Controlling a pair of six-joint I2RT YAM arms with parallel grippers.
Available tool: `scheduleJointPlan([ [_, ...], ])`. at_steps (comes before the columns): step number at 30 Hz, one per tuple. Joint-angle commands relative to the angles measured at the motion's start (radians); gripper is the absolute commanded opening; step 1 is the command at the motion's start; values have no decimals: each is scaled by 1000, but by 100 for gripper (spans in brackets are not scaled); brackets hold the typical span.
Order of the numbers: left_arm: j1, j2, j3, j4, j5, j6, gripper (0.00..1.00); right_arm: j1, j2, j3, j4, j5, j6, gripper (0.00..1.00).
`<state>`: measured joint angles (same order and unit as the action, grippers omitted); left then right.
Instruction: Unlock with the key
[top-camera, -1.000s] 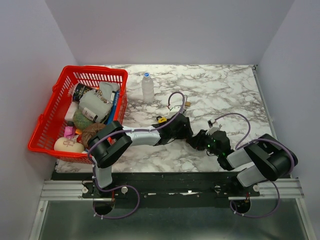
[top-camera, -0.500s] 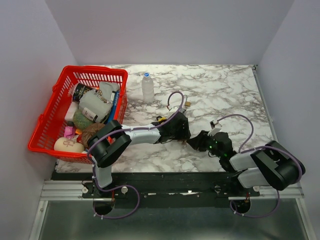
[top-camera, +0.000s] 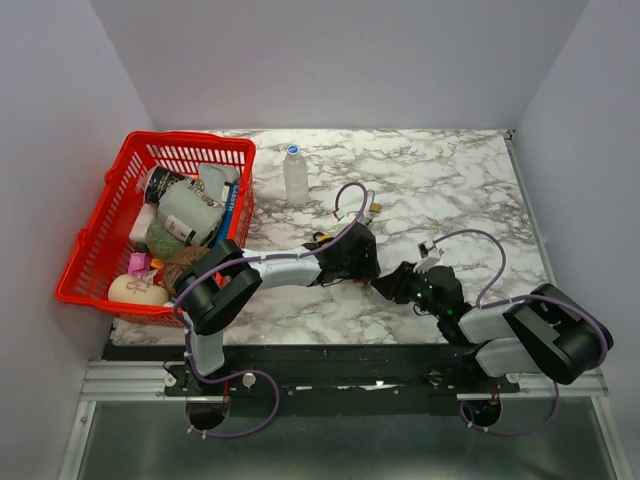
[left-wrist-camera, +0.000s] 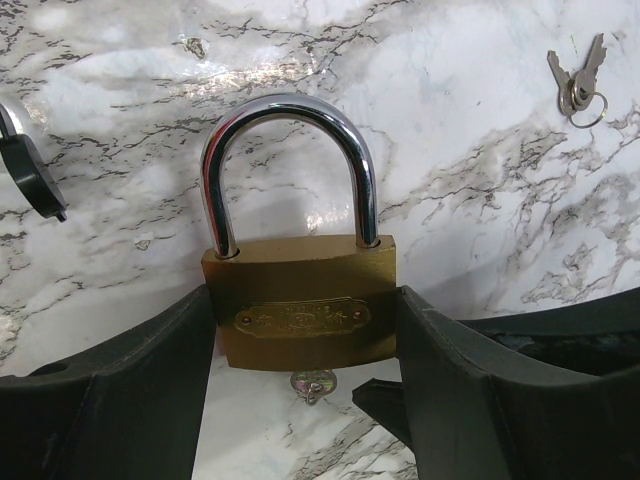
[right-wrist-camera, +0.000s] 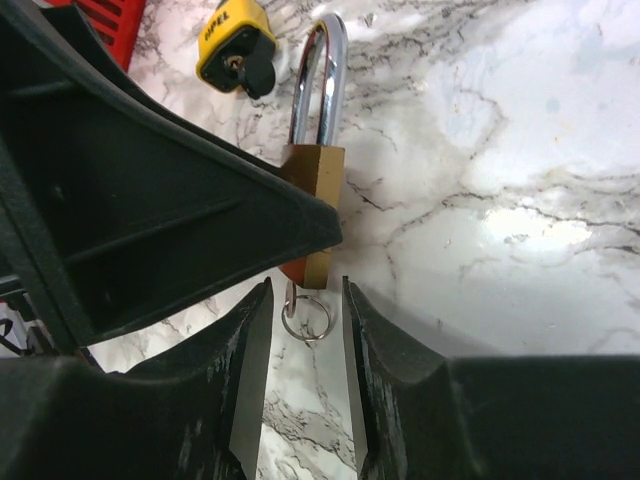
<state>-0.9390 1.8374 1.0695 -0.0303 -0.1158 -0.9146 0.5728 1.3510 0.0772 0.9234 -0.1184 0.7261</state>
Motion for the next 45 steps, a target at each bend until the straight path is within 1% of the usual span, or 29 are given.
scheduleJointPlan([
  [1, 0, -12, 4, 12, -8, -17, 0, 12, 34, -2, 48, 10, 29, 40],
  [4, 0, -12, 3, 15, -7, -17, 0, 19, 36, 3, 32, 6, 42, 39],
  [8, 0, -9, 4, 18, -2, -13, 0, 27, 45, -11, 66, 2, 55, 38],
  [13, 2, -10, 3, 18, -1, -13, 0, 36, 48, -10, 65, 3, 64, 36],
  [26, 5, -17, 4, 15, -2, -7, 0, 52, 54, -1, 28, 11, 91, 31],
  [45, 8, -20, 4, 13, 1, -3, 0, 64, 86, 19, 34, 3, 90, 31],
])
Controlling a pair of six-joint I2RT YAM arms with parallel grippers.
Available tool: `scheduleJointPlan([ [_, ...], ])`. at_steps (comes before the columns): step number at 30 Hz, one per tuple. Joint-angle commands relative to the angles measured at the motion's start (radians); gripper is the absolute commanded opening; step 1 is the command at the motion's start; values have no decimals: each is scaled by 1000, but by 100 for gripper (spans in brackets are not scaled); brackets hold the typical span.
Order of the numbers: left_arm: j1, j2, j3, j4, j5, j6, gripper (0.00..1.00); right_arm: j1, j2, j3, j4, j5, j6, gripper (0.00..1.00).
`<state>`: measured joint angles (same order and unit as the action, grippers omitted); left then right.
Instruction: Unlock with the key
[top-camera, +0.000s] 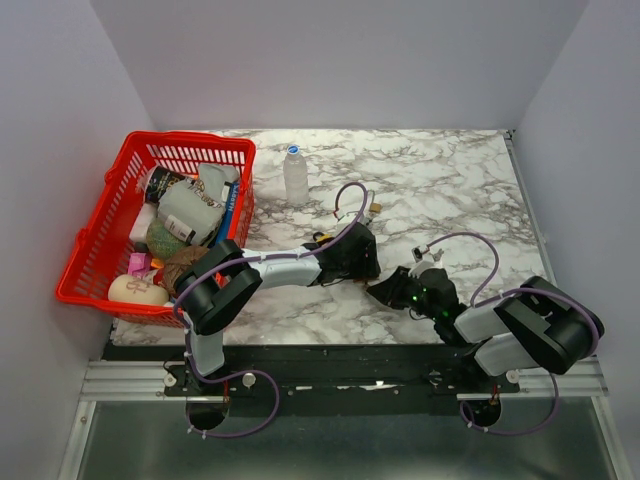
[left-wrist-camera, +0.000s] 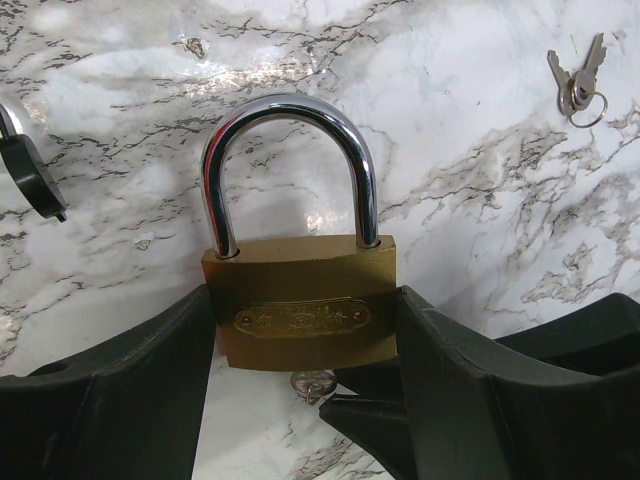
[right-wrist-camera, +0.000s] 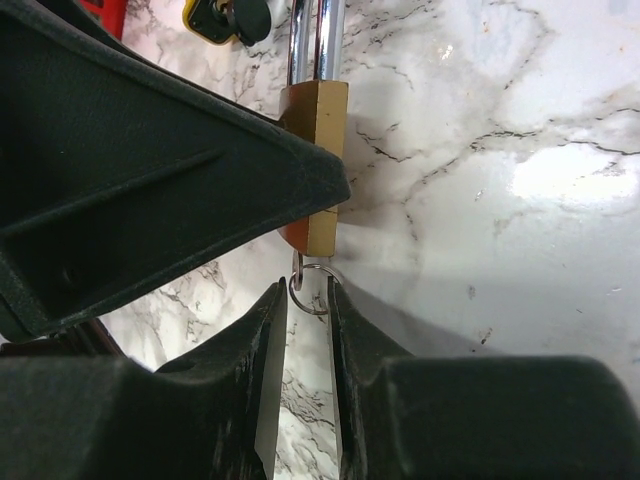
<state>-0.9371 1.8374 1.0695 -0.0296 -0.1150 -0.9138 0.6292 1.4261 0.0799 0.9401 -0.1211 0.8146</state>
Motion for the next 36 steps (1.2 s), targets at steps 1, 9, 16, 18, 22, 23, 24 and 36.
scheduleJointPlan([
  [1, 4, -20, 4, 13, 1, -3, 0, 9, 11, 18, 17, 5, 0, 31],
  [9, 6, -21, 0, 13, 3, -3, 0, 9, 46, 24, 65, -17, -9, 31],
  [16, 6, -20, -3, 13, 5, -3, 0, 9, 56, 24, 95, -17, -17, 31],
  [18, 6, -20, -3, 13, 5, -4, 0, 9, 60, 27, 98, -15, -17, 31],
  [22, 6, -17, -3, 14, 3, -5, 0, 9, 76, 37, 101, -17, -17, 30],
  [23, 6, -18, -3, 16, 5, -4, 0, 9, 80, 40, 100, -17, -14, 29],
  [24, 6, -18, -3, 14, 3, -5, 0, 9, 86, 43, 98, -18, -15, 28],
  [36, 6, -24, -11, 17, 5, -4, 0, 9, 115, 64, 78, -8, -2, 10],
])
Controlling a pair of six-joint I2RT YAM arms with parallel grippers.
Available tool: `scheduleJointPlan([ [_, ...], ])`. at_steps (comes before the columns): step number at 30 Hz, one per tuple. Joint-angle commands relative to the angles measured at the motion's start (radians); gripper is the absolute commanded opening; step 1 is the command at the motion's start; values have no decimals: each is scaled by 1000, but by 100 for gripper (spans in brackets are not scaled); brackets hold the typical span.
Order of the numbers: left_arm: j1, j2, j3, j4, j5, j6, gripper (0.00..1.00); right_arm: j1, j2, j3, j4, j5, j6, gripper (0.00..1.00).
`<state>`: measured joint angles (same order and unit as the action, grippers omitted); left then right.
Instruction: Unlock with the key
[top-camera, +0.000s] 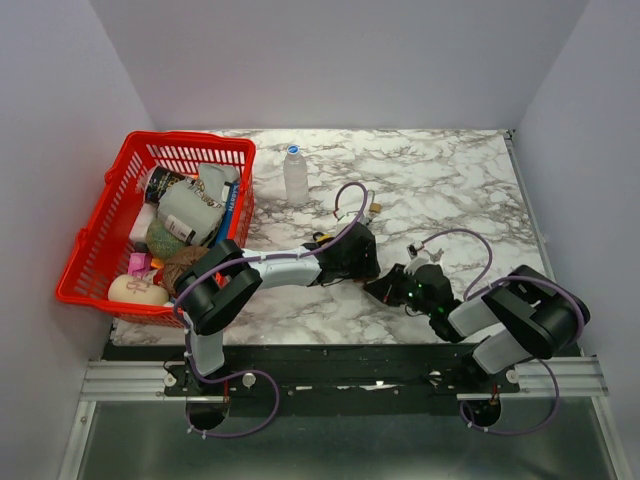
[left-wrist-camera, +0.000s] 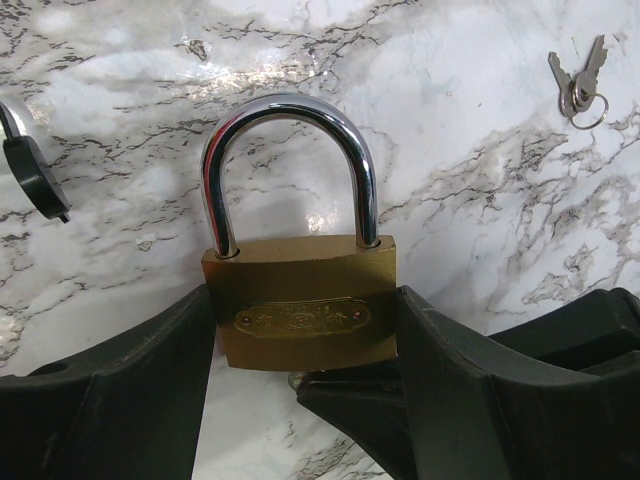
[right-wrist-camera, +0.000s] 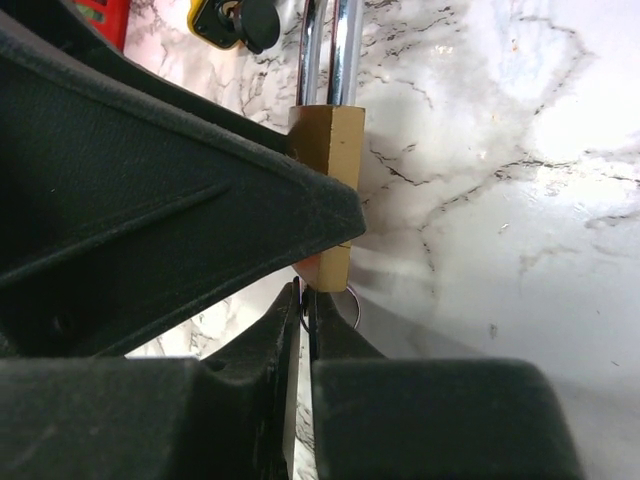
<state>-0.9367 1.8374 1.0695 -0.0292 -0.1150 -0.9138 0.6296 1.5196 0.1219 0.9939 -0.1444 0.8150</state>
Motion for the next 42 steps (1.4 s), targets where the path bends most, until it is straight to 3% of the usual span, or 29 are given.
scheduleJointPlan([
  [1, 6, -24, -13, 17, 5, -5, 0, 9, 25, 24, 25, 12, -2, 8],
  [4, 4, -29, -20, 22, 5, -5, 0, 9, 34, 30, 34, 19, -2, 1],
  [18, -11, -59, -138, 123, 98, -19, 0, 7, 34, 25, 126, 104, -57, 1],
  [42, -132, -29, -161, 150, 113, -86, 0, 9, -41, -39, 371, 266, -244, 1],
])
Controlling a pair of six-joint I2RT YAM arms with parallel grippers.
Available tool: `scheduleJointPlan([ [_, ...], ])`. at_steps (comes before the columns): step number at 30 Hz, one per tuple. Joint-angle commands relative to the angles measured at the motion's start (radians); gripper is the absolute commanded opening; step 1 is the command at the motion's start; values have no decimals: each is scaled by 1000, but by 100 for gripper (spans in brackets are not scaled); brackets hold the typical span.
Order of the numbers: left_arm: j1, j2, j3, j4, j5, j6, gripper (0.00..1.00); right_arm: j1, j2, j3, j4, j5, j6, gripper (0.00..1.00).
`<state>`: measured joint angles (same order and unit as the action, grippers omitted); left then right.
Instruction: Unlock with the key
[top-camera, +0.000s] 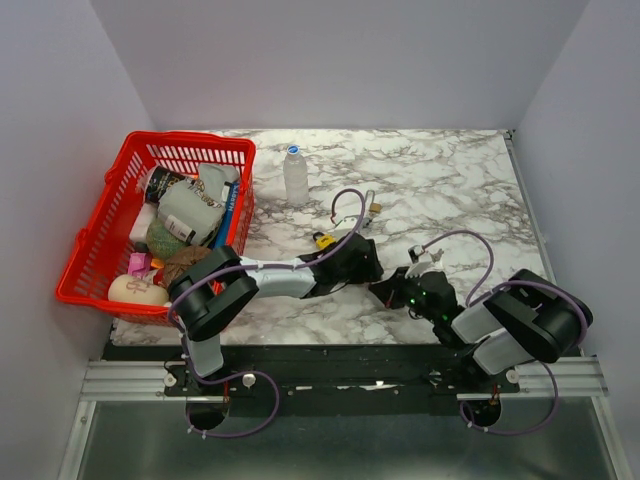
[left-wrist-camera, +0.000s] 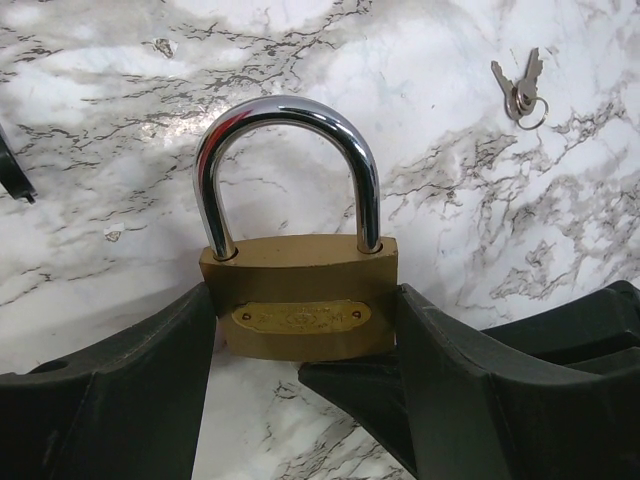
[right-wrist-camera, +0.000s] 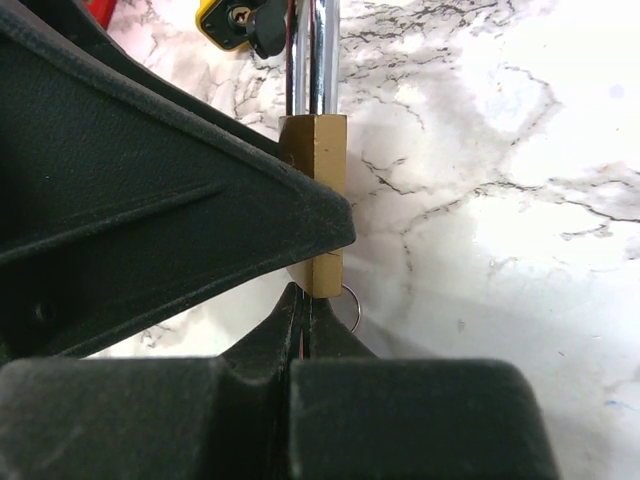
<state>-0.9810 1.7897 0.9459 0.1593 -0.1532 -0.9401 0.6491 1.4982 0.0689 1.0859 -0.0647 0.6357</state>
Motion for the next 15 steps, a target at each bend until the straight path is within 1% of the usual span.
scheduleJointPlan([
  [1, -93, 19, -38, -37, 152, -62, 0, -11, -16, 11, 302, 192, -64, 1],
  [2, -97, 19, -41, -35, 152, -65, 0, -11, -12, 8, 333, 198, -64, 1],
  [7, -110, 25, -42, -23, 153, -75, 0, -11, -12, 20, 373, 194, -65, 1],
  [11, -114, 25, -45, -11, 152, -78, 0, -11, -29, 32, 370, 198, -73, 1],
  [15, -116, -19, -88, 52, 146, -71, 0, -12, -53, 40, 336, 171, -56, 1],
])
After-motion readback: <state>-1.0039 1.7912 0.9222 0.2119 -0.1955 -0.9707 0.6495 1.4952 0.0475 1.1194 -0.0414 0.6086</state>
